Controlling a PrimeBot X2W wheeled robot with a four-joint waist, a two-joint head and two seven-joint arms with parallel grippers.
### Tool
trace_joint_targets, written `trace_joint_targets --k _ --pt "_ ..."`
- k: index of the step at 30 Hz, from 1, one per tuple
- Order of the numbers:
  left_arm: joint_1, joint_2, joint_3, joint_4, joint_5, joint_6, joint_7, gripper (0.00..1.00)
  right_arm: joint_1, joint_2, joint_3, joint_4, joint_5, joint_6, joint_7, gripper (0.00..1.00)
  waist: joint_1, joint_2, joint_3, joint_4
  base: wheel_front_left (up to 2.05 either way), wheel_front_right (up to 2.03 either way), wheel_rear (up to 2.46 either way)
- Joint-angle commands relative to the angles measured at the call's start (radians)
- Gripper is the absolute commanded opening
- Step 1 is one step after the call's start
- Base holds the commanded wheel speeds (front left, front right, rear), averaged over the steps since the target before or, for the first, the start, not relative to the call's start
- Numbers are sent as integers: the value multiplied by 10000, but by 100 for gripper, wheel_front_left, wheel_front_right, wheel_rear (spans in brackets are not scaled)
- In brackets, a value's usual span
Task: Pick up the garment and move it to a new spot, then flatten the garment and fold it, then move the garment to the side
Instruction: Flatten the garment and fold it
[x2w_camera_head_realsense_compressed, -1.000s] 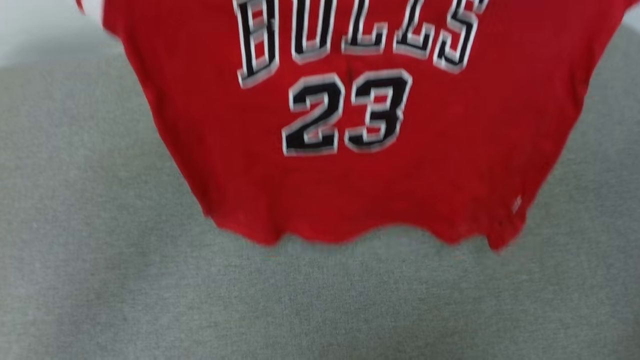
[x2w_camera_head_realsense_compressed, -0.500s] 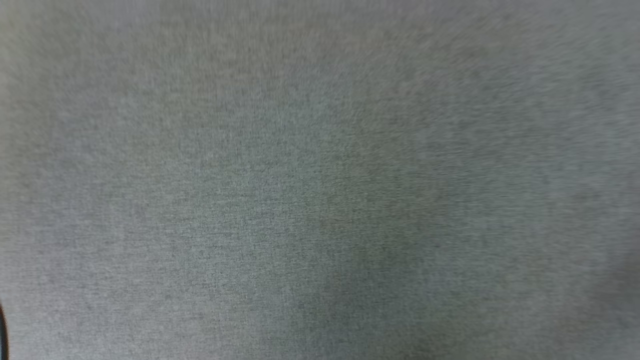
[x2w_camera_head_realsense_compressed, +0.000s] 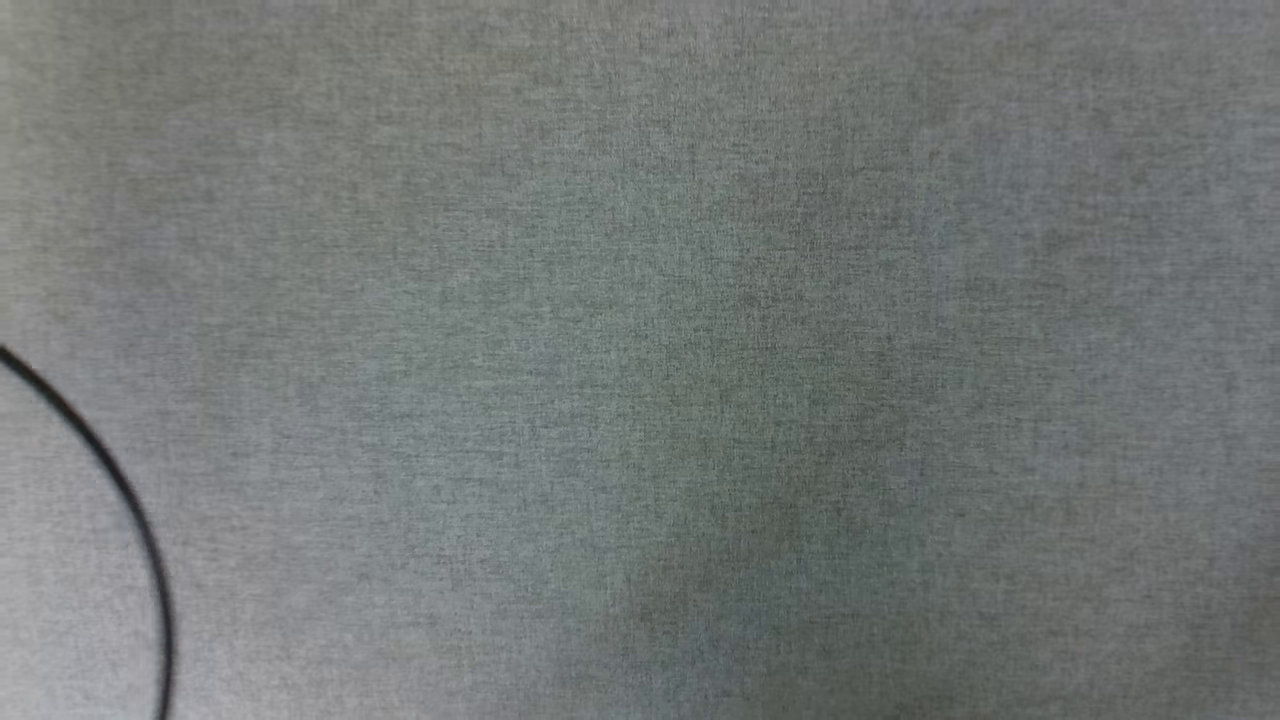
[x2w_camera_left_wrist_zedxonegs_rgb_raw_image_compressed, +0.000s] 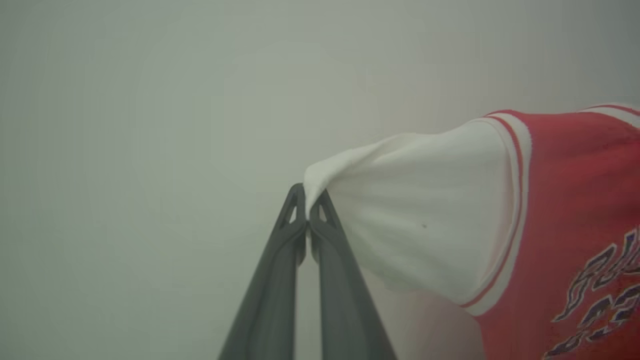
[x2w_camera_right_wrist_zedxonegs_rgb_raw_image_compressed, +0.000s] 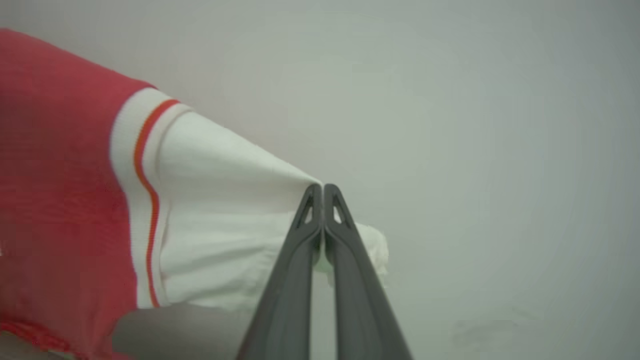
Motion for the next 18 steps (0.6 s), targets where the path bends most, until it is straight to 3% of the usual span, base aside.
trace_joint_targets --k 1,6,14,18 --pt "467 -143 -59 63 -41 -58 -66 0 479 75 218 183 134 -17 -152 0 -3 0 -196 15 0 0 0" --pt "2271 -467 -72 -354 57 -127 -85 0 1771 -9 826 474 475 -17 -474 0 -3 0 -816 26 0 0 0" --pt "6631 -695 -405 -1335 169 -185 -79 0 5353 -231 1576 286 1741 -14 -427 0 -3 0 -2503 42 0 0 0" --pt "8669 -675 -525 -1611 -105 -183 -72 0 7450 -842 2290 -547 2631 -17 -102 0 -3 0 -3313 -37 0 0 0"
